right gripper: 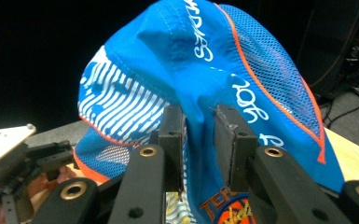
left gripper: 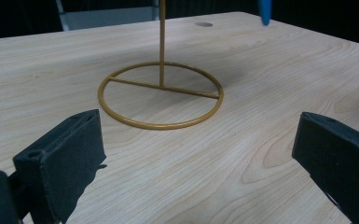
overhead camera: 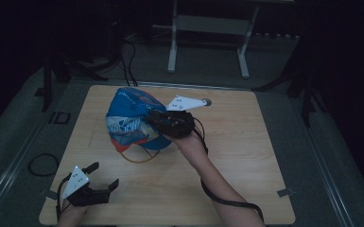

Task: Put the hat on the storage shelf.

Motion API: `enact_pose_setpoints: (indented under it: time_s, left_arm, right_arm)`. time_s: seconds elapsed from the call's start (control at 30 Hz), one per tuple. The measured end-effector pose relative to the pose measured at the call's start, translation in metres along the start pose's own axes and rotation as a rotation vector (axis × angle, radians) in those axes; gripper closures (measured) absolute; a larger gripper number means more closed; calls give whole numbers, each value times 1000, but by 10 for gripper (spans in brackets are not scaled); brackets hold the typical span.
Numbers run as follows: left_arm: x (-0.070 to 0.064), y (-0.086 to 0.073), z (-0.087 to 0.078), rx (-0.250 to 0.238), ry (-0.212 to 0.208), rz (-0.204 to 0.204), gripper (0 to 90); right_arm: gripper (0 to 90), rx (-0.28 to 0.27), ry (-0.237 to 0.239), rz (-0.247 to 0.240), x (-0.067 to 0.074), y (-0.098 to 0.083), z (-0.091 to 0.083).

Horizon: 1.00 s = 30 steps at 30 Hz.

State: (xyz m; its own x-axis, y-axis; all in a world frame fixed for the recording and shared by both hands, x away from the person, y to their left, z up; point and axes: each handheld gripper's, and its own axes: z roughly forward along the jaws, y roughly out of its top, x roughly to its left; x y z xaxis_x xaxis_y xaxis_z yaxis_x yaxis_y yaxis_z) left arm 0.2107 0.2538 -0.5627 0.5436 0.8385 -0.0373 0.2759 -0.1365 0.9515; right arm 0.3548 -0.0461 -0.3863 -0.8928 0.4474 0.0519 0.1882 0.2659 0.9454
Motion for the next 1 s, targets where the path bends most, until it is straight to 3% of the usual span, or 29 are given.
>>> enact_pose_setpoints:
  time_s: [0.47,0.57,0.6,0.73,1.0]
  left_arm:
    - [0,0,0,-4,-2,3,26]
    - [0,0,0,-4,-1,3,26]
    - [1,0,0,-4,0,1,26]
    - [0,0,0,-7,-1,-1,26]
    - [0,0,2,-3,-6,-1,26]
  right_arm:
    - [695,1,-3,16,-3,-7,-6]
    - [638,-2,1,12,-2,-8,-9]
    - [544,-13,6,12,-1,-10,-13]
    - [436,-24,2,14,-2,-14,-20]
    - [222,-7,15,9,-11,-32,-37]
